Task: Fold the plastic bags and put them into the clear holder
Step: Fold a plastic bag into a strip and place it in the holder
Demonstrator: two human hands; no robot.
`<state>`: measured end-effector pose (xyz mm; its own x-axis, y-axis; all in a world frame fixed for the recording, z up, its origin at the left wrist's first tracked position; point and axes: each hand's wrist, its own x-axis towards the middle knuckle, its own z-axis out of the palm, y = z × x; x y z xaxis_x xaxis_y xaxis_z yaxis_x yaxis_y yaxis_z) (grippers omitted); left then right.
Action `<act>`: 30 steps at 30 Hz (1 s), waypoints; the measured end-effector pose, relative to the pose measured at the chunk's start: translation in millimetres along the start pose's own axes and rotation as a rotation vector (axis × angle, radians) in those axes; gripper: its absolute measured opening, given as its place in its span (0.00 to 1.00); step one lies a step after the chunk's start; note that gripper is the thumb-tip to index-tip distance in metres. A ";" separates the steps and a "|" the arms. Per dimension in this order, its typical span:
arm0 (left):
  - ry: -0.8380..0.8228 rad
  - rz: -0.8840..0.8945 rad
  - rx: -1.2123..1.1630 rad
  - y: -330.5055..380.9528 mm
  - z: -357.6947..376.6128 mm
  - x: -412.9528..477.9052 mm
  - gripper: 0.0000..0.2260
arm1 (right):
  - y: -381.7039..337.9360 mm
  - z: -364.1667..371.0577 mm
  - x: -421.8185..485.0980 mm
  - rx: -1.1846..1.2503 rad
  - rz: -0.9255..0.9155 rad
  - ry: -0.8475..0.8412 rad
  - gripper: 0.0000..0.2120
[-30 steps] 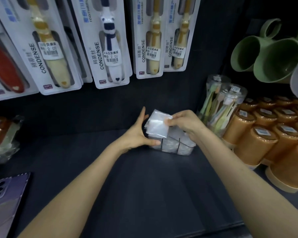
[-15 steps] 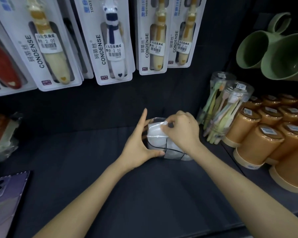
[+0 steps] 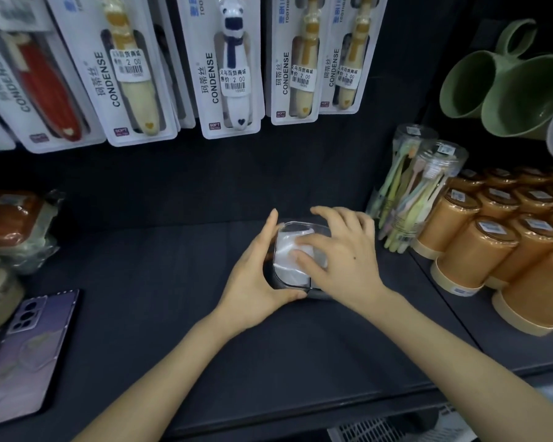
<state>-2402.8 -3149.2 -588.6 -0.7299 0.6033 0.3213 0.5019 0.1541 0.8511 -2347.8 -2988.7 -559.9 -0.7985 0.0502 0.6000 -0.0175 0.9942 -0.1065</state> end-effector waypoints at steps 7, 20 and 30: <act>-0.012 0.027 0.026 5.7 -3.2 -7.5 0.56 | -14.8 -2.7 8.6 -0.150 0.044 -0.367 0.21; 0.014 -0.038 -0.028 -3.3 -0.4 -13.7 0.53 | -35.7 -0.7 18.1 -0.282 0.065 -0.466 0.19; -0.024 -0.189 -0.164 -14.7 -3.7 1.6 0.53 | -14.7 -28.7 1.1 0.007 0.339 -0.223 0.11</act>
<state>-2413.1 -3153.4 -599.1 -0.7915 0.5946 0.1415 0.2742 0.1384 0.9517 -2331.1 -3000.6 -534.9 -0.8706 0.3520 0.3437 0.2653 0.9242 -0.2745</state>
